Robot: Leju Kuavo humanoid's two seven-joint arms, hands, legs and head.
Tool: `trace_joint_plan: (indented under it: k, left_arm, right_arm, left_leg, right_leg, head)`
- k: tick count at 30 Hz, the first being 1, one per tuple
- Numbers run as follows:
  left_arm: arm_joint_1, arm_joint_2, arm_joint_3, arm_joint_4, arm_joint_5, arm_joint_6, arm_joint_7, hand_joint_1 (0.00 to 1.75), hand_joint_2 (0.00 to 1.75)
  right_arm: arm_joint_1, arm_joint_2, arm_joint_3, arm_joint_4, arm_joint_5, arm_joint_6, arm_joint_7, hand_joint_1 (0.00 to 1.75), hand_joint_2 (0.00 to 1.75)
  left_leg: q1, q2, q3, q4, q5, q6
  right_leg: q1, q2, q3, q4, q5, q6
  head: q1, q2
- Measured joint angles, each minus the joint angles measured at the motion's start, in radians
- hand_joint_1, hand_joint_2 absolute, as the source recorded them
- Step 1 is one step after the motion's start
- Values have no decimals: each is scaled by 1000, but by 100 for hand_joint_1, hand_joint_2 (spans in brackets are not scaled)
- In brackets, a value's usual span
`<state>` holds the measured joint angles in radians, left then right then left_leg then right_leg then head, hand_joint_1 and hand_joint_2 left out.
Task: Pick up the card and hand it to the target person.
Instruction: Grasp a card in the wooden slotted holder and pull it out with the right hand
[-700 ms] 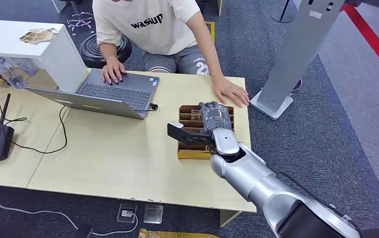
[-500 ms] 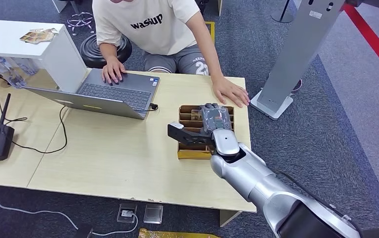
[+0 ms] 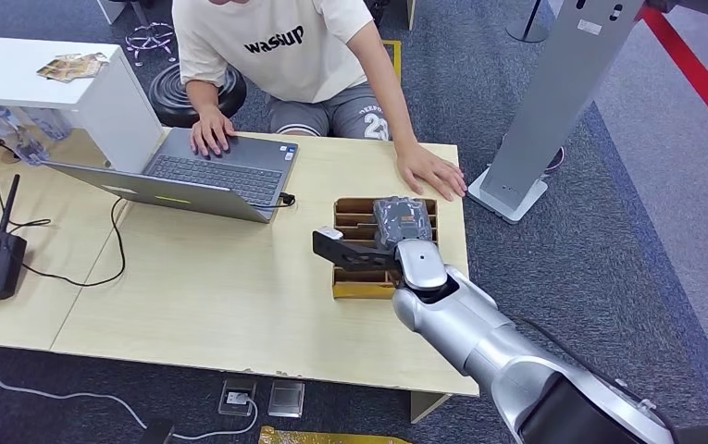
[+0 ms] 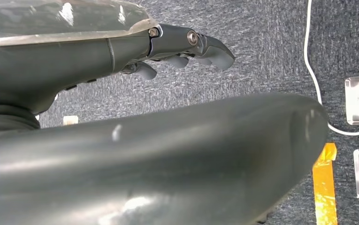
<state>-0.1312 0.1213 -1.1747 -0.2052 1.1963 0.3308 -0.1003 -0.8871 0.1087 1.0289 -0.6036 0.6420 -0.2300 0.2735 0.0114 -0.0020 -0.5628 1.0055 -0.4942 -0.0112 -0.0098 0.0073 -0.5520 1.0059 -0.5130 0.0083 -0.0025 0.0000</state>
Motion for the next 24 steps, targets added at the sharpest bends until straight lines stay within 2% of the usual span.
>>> trace_joint_plan:
  k: [13,17,24]
  left_arm:
    - [2,0,-1,0,1,0,1,0,0]
    - [3,0,-1,0,3,-5,0,0,175]
    - [5,0,-1,0,9,-13,-26,0,175]
  right_arm:
    - [-3,8,0,3,-3,-6,-2,136,175]
    - [-3,9,0,6,-3,-7,-3,138,175]
    - [-3,13,0,7,-4,-11,-7,138,175]
  left_leg:
    - [0,0,0,0,0,0]
    - [0,0,0,0,0,0]
    - [0,0,0,0,0,0]
  right_leg:
    - [0,0,0,0,0,0]
    - [0,0,0,0,0,0]
    - [0,0,0,0,0,0]
  head:
    - [0,0]
    - [0,0]
    - [0,0]
